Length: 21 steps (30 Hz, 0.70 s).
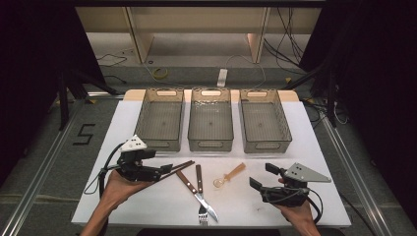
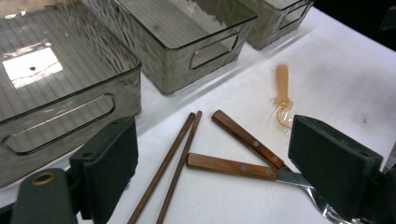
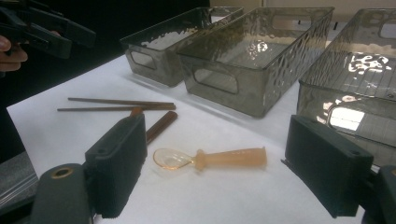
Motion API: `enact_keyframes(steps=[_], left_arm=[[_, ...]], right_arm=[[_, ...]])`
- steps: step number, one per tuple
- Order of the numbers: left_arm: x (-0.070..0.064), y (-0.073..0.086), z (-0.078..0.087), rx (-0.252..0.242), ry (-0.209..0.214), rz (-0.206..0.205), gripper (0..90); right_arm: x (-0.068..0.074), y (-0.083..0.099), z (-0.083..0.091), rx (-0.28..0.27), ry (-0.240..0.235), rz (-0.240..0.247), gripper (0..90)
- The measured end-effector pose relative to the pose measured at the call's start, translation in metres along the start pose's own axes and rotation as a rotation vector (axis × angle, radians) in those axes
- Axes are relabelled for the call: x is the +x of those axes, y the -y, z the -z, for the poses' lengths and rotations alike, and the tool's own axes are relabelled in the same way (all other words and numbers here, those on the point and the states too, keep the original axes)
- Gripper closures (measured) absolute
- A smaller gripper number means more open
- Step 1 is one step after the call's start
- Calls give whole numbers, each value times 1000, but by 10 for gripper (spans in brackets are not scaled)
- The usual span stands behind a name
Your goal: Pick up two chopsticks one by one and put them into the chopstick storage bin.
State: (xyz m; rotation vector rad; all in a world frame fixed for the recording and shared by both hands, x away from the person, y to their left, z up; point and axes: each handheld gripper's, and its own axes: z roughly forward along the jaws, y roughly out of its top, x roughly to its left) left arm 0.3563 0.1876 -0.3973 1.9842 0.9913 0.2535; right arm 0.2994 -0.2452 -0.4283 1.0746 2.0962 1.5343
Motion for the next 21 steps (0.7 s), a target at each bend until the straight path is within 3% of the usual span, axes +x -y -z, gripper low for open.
enact_keyframes(steps=[8,15,21], left_arm=[[7,-16,-10,106,-48,-47,154],[16,-28,-24,278,-101,-97,155],[32,-28,-37,400,-144,-78,186]], right_arm=[[0,0,0,5,-1,-1,217],[0,0,-1,11,-6,-5,219],[0,0,-1,17,-11,-4,222]])
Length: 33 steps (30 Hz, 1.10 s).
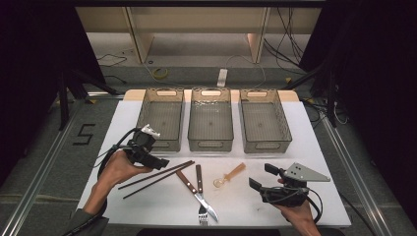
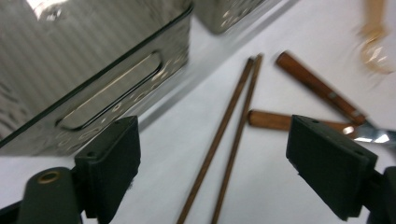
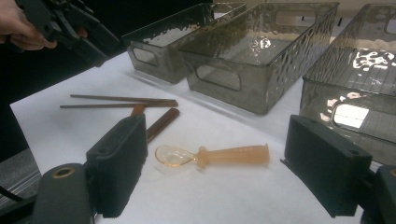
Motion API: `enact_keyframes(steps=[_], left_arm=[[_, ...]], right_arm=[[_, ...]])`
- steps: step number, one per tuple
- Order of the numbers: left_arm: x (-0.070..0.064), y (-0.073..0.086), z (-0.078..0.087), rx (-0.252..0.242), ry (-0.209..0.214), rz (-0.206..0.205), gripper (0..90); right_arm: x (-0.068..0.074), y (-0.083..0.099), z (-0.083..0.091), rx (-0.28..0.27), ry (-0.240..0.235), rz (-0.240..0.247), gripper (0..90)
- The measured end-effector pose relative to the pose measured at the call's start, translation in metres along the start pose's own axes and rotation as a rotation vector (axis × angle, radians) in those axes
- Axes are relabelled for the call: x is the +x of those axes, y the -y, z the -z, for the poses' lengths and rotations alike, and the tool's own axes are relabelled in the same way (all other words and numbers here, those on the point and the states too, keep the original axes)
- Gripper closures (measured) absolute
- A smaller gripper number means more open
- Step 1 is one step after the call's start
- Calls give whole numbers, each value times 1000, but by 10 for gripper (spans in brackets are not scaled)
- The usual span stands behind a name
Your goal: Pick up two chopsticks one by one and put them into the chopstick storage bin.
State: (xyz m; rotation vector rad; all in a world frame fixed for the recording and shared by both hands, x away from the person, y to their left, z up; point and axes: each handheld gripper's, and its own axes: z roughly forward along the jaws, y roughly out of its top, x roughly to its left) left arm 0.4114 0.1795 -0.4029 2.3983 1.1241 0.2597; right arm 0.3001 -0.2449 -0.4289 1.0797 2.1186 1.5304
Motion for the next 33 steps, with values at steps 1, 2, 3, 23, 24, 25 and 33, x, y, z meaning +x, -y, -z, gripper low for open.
enact_keyframes(steps=[1,2,3,23,24,25,33], left_arm=[[1,0,-2,8,0,8,200],[3,0,-4,21,8,10,211],[4,1,-8,39,16,16,224],[17,21,-40,232,36,-34,512],[16,22,-40,239,41,-34,524],[16,22,-41,248,43,-38,533],[13,24,-47,298,58,-85,612]], right_arm=[[0,0,0,0,-2,0,222],[0,0,0,1,-3,-1,223],[0,0,-1,1,-3,-2,223],[2,0,-1,11,-13,18,228],[2,0,-1,12,-13,19,228],[2,0,-1,13,-13,18,228],[2,0,-2,14,-17,20,228]])
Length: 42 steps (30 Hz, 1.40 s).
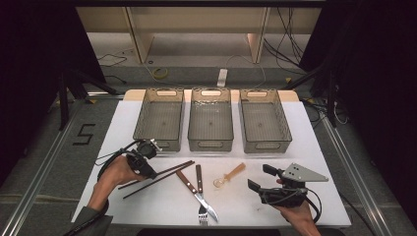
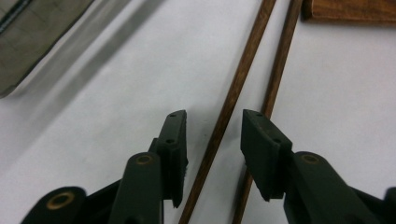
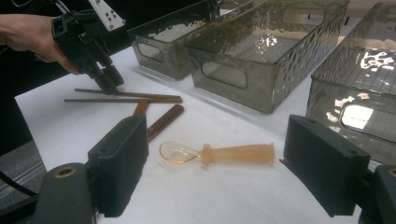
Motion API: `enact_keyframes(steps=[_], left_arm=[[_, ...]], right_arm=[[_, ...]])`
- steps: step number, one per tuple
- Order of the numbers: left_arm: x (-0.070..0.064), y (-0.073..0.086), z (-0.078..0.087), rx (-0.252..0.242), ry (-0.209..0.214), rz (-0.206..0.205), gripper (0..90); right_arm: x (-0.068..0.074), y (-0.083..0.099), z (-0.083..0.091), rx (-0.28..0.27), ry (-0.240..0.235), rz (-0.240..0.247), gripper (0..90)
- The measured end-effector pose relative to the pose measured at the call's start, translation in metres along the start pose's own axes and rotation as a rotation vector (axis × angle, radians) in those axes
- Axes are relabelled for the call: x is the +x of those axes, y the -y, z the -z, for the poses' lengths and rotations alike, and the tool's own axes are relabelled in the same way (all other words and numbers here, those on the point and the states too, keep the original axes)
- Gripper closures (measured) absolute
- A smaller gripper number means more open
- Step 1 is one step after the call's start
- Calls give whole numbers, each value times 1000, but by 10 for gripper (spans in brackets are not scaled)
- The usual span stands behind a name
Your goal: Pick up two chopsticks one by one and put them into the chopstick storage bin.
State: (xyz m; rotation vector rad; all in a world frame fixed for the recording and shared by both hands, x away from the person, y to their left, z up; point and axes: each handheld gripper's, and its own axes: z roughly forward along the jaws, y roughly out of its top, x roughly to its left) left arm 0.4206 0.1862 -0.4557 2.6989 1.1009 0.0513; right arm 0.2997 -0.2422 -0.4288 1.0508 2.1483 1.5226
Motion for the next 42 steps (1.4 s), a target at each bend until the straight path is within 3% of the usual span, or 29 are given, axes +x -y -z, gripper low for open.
enact_keyframes(steps=[9,18,29,42], left_arm=[[-2,0,-3,35,6,-33,677],[-3,0,-5,44,-17,-59,757],[-9,0,-5,61,-34,-155,804],[-10,1,-5,54,-31,-199,843]], right_arm=[[0,0,0,2,0,1,230],[0,0,0,5,-1,3,232],[0,0,0,12,2,10,237],[2,-1,1,12,-1,24,237]])
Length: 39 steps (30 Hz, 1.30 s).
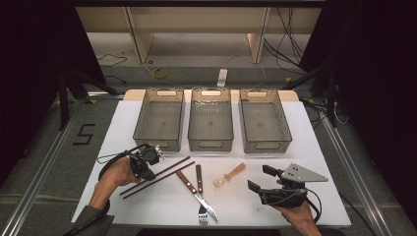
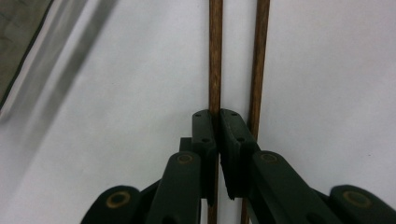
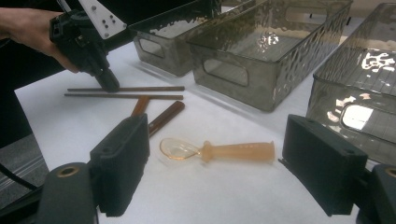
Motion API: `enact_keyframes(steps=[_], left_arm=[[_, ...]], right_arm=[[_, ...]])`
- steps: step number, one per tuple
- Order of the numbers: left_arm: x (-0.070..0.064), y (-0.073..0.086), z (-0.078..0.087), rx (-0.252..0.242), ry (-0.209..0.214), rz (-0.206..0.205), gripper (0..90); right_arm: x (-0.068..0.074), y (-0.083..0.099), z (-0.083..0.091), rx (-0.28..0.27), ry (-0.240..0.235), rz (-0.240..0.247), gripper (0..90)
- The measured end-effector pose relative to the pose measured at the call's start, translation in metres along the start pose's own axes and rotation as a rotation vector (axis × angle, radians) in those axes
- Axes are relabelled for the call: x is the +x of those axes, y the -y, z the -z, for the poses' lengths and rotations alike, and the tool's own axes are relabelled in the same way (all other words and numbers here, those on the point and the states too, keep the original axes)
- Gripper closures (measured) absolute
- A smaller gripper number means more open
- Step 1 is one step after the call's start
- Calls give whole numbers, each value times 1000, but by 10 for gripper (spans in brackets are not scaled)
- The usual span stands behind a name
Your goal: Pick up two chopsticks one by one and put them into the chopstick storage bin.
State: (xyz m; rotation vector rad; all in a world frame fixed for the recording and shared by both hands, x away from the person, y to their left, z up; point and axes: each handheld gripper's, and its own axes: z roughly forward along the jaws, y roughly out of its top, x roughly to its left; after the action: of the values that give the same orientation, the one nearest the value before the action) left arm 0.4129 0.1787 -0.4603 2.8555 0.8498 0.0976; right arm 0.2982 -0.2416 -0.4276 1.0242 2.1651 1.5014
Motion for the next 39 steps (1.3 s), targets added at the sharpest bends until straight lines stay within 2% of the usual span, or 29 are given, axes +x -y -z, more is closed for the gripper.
enact_keyframes(steps=[6,8,9,13,16,21,22,27,30,36,39], left_arm=[[1,1,7,-24,-22,8,844],[1,2,10,-43,-26,24,844],[2,3,13,-40,-30,15,844],[5,6,22,-76,-27,44,844],[7,7,29,-130,0,83,844],[8,9,41,-197,17,124,844],[9,10,44,-210,19,122,844],[10,11,56,-281,4,154,844],[11,12,65,-345,1,183,844],[17,12,82,-454,-55,265,844],[21,12,88,-483,-72,290,844]], right_arm=[[0,0,0,-4,1,0,236],[0,0,1,-4,3,2,236],[0,0,1,-3,4,0,235],[-1,0,1,-4,5,-2,234],[-1,0,1,-4,3,-2,234],[-1,0,1,-7,4,-4,233],[-1,0,1,-6,5,-3,233],[0,0,1,-5,4,-1,229],[-1,1,1,-8,7,-4,225],[-2,0,1,-15,12,-6,212],[-2,0,2,-20,12,-7,208]])
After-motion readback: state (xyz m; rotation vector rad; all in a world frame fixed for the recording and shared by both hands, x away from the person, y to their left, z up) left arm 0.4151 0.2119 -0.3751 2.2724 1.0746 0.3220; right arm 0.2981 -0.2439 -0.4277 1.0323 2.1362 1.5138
